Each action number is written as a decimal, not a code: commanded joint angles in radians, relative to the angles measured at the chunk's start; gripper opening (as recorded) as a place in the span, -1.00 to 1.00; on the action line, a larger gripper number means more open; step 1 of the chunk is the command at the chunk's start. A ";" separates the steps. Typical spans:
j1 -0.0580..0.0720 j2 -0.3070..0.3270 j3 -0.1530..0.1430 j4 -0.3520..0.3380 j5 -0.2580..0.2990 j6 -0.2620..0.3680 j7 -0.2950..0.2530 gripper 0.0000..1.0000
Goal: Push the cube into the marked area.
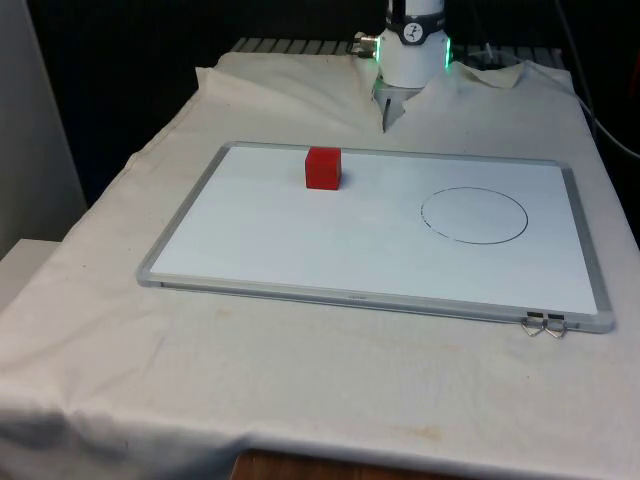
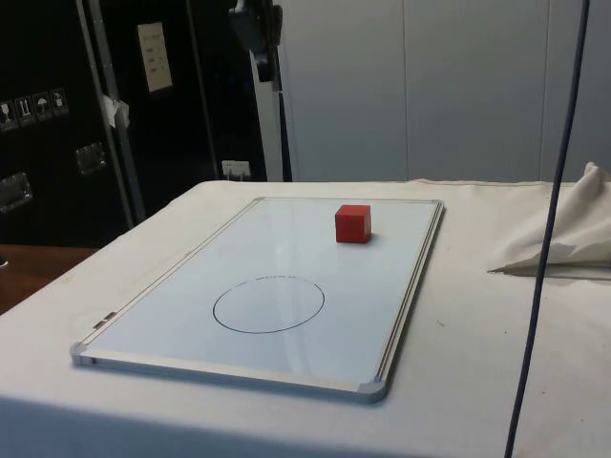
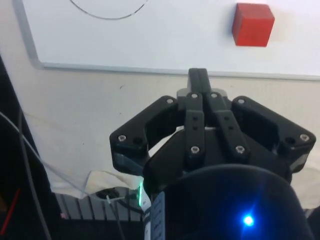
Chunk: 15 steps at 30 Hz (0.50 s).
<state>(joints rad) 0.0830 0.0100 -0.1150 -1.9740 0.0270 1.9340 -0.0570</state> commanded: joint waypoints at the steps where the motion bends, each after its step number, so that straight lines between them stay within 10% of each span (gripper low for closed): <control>1: -0.002 -0.013 -0.003 -0.025 -0.009 0.032 -0.002 -0.99; 15: -0.011 -0.068 -0.053 -0.191 -0.001 0.177 -0.072 -0.99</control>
<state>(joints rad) 0.0760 -0.0540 -0.1680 -2.1580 0.0220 2.0990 -0.1230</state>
